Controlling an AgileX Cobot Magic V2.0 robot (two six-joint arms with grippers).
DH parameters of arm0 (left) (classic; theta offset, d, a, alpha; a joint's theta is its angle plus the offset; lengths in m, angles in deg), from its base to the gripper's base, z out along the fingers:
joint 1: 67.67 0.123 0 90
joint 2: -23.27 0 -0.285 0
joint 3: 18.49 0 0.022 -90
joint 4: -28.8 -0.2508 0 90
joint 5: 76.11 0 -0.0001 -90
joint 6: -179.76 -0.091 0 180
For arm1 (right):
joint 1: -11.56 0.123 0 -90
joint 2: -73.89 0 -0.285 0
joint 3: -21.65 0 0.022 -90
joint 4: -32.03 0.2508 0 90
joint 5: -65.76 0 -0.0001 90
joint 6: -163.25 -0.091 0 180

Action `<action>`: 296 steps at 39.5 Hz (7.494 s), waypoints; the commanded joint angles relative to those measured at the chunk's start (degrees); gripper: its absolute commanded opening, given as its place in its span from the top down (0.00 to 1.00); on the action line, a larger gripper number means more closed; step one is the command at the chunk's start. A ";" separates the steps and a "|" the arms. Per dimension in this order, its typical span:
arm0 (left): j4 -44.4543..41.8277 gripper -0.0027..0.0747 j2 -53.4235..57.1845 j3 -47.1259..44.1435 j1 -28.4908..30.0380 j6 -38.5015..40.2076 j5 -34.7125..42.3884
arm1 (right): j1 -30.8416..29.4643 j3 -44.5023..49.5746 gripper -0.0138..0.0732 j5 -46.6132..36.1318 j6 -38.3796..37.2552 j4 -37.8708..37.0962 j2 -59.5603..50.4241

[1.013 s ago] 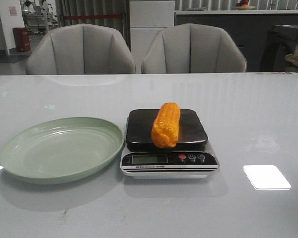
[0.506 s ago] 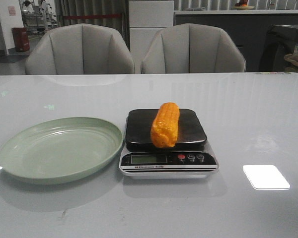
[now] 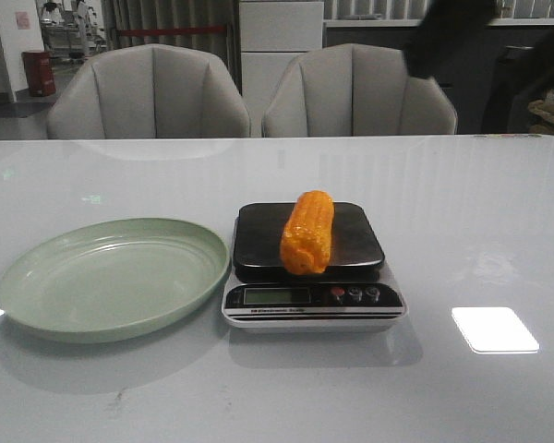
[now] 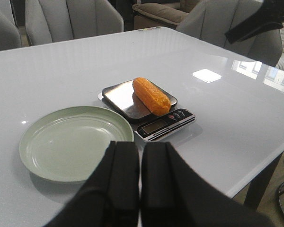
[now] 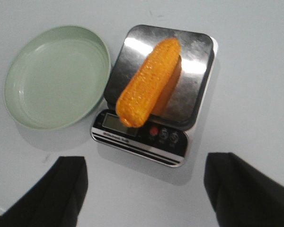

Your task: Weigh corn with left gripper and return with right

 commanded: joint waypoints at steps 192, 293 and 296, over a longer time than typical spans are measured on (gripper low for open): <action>0.19 0.79 1.14 1.36 -0.01 0.10 4.80 | -13.11 34.95 0.15 -22.15 21.03 6.29 -59.39; -3.80 0.79 1.14 -23.02 37.39 4.65 36.09 | -13.11 39.72 0.65 -25.23 20.90 6.63 -59.99; -3.80 0.79 1.14 -23.02 37.39 4.65 36.09 | -13.11 39.72 0.65 -25.23 20.90 6.63 -59.99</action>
